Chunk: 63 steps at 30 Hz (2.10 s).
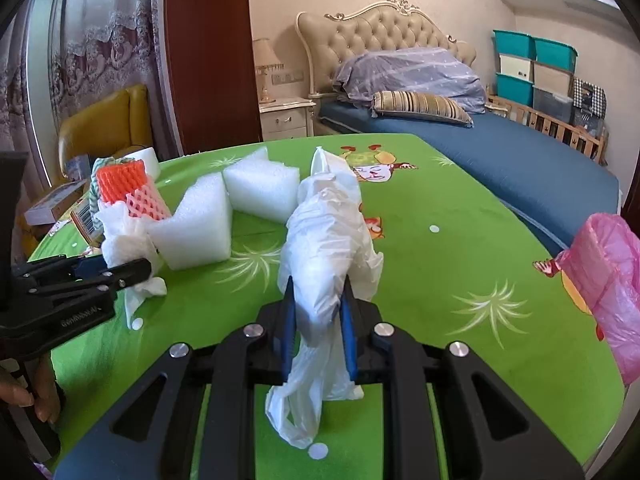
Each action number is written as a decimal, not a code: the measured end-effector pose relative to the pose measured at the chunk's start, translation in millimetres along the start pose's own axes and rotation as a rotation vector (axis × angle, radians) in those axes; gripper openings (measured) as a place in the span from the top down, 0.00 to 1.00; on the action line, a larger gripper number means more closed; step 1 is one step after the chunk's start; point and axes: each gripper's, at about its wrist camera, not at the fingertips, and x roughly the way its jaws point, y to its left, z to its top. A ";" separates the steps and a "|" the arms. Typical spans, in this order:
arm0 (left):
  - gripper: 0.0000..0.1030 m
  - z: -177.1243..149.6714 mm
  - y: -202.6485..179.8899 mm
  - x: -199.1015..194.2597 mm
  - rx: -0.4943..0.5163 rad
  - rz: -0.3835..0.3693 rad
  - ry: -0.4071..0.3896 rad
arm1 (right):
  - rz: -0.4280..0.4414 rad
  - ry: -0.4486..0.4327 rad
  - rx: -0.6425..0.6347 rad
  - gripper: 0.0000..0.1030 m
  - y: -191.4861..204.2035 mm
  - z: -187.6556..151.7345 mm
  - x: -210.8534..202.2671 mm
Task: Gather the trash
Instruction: 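Grasp a white plastic bag with the right tool while the left tool grasps a tissue, then carry the plastic bag and tissue to the pink bin and release both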
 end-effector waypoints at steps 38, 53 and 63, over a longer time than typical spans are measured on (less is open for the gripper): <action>0.69 -18.8 -20.9 -55.5 0.045 0.034 -0.198 | -0.024 -0.064 -0.038 0.81 -1.6 1.1 -36.4; 0.69 -14.4 -74.5 -73.4 0.129 -0.092 -0.234 | -0.073 -0.159 -0.061 0.81 -42.2 -0.8 -96.2; 0.69 -13.6 -114.9 -61.1 0.216 -0.141 -0.199 | -0.108 -0.170 -0.013 0.81 -87.1 -11.9 -114.2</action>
